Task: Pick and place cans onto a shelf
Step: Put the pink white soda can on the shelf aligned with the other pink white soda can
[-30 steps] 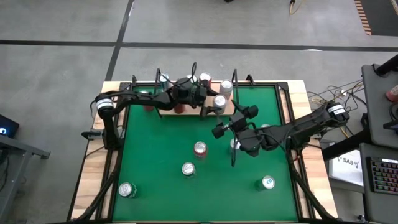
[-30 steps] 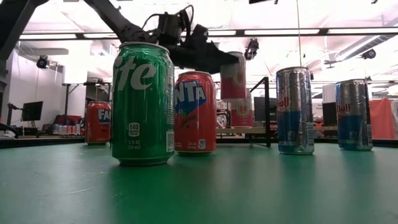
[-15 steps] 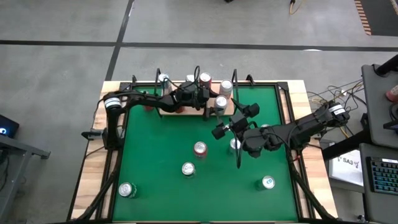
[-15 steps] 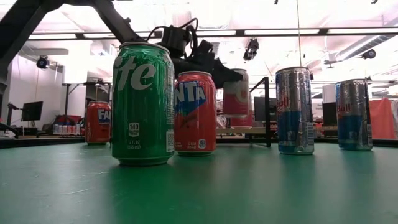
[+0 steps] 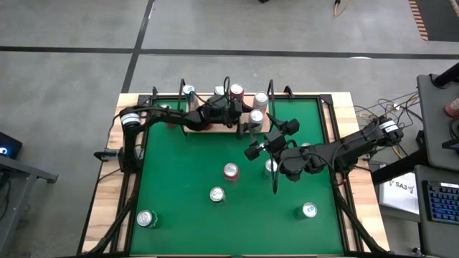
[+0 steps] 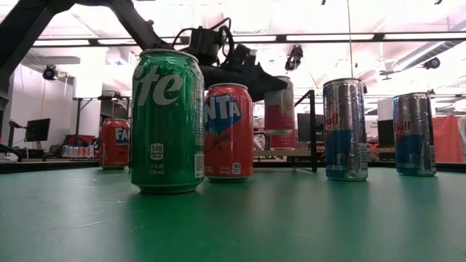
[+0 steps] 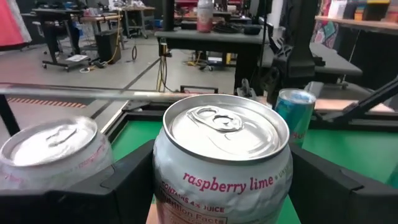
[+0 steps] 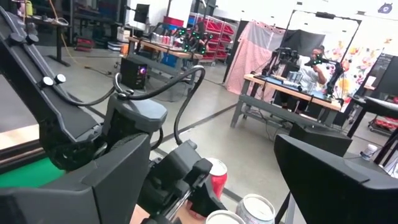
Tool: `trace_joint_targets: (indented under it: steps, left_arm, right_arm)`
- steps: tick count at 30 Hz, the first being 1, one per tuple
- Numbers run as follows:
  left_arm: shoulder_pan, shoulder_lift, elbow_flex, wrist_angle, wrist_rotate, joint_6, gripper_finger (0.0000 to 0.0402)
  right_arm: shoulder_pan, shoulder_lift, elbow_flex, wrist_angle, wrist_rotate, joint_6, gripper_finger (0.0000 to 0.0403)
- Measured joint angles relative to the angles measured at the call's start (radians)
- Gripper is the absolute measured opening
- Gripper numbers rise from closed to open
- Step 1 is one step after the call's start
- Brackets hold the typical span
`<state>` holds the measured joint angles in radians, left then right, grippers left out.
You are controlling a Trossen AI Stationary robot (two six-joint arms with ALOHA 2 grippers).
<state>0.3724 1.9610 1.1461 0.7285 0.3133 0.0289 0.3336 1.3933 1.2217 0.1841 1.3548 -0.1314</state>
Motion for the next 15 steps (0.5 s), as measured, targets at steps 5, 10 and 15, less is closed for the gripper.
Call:
trace_joint_targets:
  steps: [5,10,15]
  left_arm:
    - [-0.041,-0.004,0.003,0.007,-0.128,-0.005,0.028]
    - [-0.052,-0.004,0.003,0.007,-0.177,-0.026,0.028]
    - [-0.056,0.0,0.003,0.005,-0.214,-0.073,0.028]
  right_arm:
    - [0.0,0.0,0.0,0.0,0.0,0.0,0.0334]
    - [0.0,0.0,0.0,-0.001,0.0,0.0,0.0334]
    - [0.0,0.0,0.0,-0.008,0.0,-0.001,0.0334]
